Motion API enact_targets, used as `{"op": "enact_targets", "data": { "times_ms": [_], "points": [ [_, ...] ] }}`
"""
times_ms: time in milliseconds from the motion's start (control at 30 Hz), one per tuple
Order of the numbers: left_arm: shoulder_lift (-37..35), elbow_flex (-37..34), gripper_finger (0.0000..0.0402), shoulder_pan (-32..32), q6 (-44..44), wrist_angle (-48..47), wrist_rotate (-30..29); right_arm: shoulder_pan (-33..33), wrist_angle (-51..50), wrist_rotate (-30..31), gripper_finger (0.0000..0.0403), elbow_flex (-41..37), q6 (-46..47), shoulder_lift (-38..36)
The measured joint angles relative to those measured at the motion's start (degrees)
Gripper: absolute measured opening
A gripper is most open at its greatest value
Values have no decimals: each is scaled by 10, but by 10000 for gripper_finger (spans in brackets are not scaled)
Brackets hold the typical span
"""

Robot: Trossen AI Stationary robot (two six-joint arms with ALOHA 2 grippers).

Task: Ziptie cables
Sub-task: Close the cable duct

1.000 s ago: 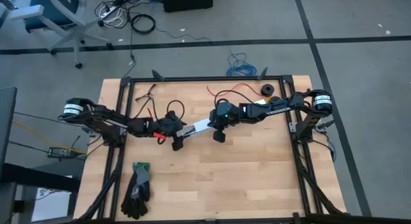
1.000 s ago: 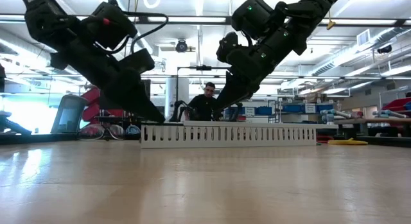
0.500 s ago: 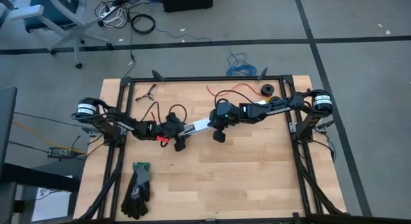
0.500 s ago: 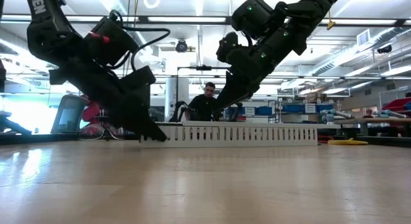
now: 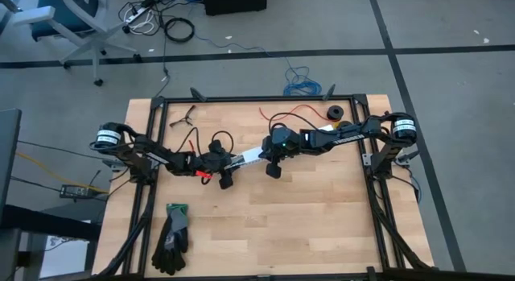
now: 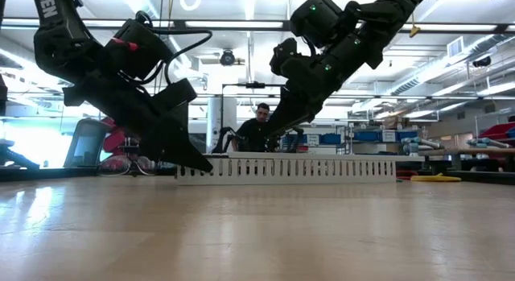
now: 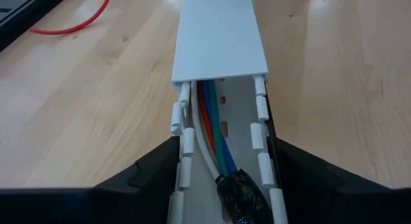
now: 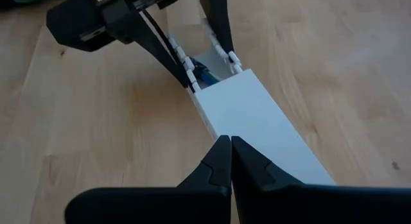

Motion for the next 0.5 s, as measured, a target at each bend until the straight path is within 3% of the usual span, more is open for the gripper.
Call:
{"op": "enact_targets", "data": {
  "times_ms": [300, 500],
  "points": [
    [0, 0, 230, 0, 0, 0, -3, -24, 18, 24, 0, 1, 5, 27],
    [-1, -1, 230, 0, -1, -1, -9, -51, 41, -120, 0, 79, 28, 153]
  ]
}}
